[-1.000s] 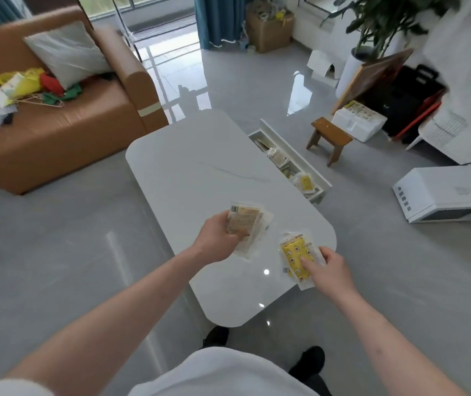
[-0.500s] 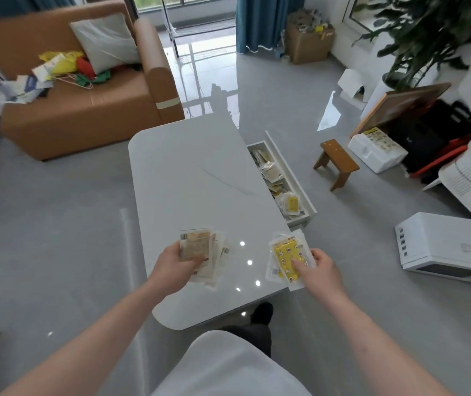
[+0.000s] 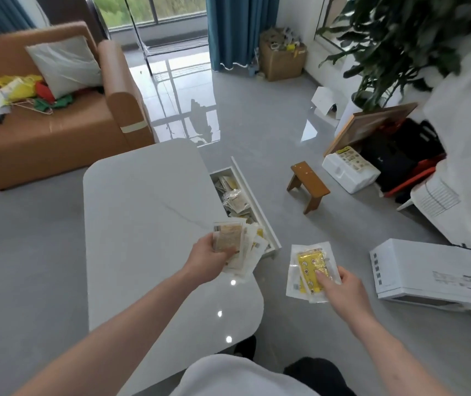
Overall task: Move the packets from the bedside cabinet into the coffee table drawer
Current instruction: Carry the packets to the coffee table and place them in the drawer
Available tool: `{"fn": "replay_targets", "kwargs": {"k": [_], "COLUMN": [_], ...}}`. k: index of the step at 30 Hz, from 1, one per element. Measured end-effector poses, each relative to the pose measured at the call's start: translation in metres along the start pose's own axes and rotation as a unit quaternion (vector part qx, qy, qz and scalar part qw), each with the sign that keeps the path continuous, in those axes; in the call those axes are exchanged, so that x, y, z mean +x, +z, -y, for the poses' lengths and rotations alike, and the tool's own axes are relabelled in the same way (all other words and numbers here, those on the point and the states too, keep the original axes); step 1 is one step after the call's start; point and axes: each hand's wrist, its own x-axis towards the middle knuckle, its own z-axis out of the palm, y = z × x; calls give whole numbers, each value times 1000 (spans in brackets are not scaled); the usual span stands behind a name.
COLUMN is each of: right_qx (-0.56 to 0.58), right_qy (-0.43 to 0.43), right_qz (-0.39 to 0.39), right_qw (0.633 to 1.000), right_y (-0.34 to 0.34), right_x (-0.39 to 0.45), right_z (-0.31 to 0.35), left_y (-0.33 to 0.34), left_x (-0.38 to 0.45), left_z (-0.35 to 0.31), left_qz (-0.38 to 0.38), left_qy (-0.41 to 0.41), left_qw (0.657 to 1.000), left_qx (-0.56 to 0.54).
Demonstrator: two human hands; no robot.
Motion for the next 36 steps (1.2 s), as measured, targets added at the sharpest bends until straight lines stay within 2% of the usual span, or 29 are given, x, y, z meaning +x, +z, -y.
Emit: {"fn": "replay_targets", "kwargs": {"k": [5,12,16,22,26,31,36], "right_qx": [-5,-50,-78,-109,-119,-114,-105], "right_qy": [2,-7,20,15,4,10,24], "right_qz": [21,78,118,197,220,225,238], "right_qw": [1000,996,990,974,968,968,965], "right_y": [-33,-92,-100,-70,-39,4,49], "right_x": [67,173,227,278,318,371,424], "right_z": [4,14,23,59,92,124,145], "left_y": [52,111,131,138,124,100,78], "left_x": [41,66,69,74,107,177,252], "left_z": [-39,-60,-68,-51,-41,-34,-23], "left_qz": [-13,-91,-143,-212,-254,-240,-224], "left_qy": [-10,-74,-100,-174,-209,-236,-251], "left_qw": [1000,992,982,955,929,925,932], "left_qx": [-1,-36,-65,-116,-170,-176,-137]}}
